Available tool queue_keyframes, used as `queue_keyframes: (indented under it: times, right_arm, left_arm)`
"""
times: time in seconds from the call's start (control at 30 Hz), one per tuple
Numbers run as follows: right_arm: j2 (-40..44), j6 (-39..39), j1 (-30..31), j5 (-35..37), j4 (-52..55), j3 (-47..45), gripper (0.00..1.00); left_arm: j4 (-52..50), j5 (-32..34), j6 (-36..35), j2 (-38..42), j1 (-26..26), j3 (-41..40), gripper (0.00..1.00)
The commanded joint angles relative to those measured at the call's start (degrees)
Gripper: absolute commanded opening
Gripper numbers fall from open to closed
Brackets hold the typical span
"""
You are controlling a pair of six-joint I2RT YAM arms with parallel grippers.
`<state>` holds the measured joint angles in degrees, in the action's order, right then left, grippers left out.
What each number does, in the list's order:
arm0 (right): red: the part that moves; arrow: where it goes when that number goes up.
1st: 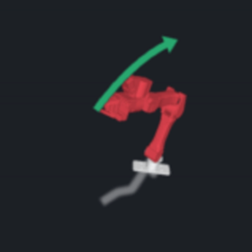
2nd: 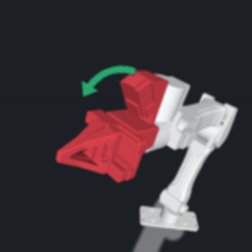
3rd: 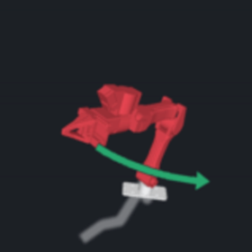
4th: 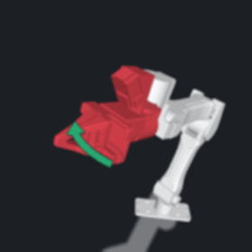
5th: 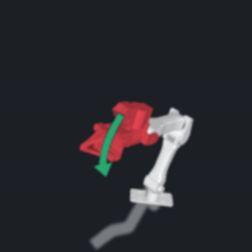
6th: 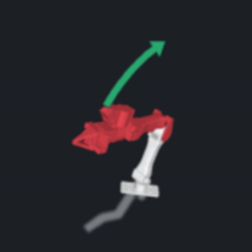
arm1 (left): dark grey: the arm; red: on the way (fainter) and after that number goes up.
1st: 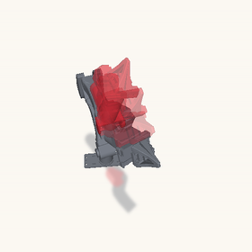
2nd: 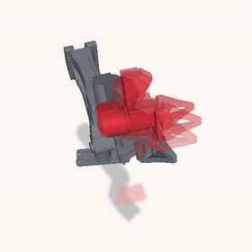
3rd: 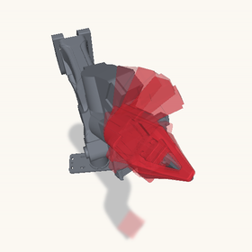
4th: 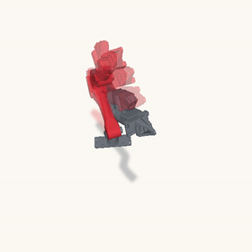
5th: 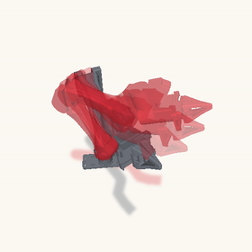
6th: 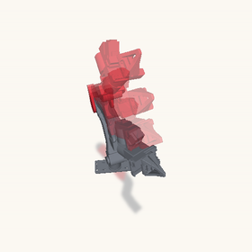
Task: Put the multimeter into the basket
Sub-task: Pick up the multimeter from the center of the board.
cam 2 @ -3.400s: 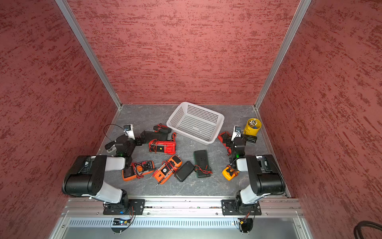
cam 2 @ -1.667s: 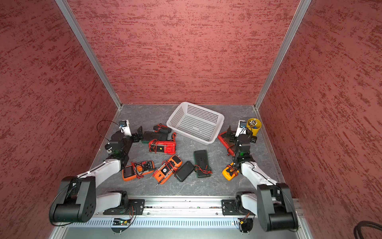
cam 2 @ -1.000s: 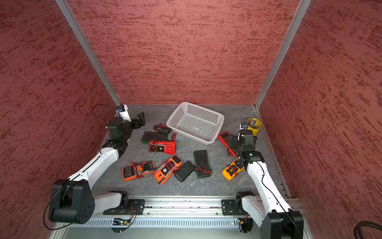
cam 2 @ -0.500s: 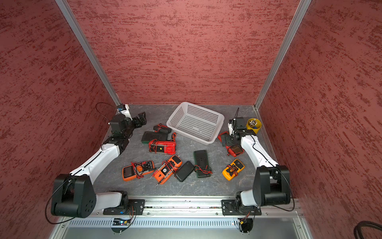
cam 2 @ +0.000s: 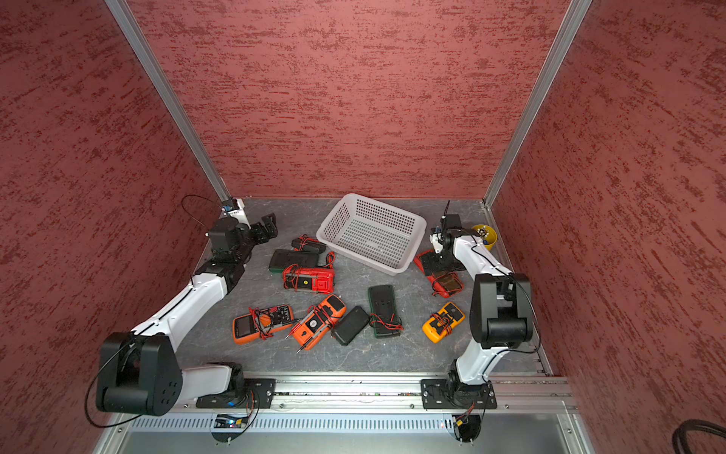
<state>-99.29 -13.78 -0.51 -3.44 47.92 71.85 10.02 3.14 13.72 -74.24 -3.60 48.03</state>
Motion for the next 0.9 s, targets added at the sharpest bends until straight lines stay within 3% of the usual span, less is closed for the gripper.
queue_keyframes:
  times: [0.0, 0.23, 0.53, 0.87]
  right_arm:
    - [-3.2, -1.9, -0.5, -1.6, 2.6, 3.8, 0.99]
    - [-8.1, -2.6, -0.7, -3.6, 4.6, 8.2, 0.99]
    - [-13.5, -3.2, -1.6, -0.9, 8.2, 11.5, 0.99]
    - [-15.3, 5.2, -3.6, -1.8, 5.3, 13.6, 0.99]
  left_arm:
    - [-0.8, 0.7, 0.2, 0.6, -0.1, 1.7, 1.00]
    - [-0.5, 1.3, 1.4, -0.2, 0.1, 1.6, 1.00]
    - [-0.2, 1.0, 1.6, -0.8, 0.3, 1.9, 1.00]
    - [-0.4, 1.0, 1.6, -0.6, 0.4, 1.3, 1.00]
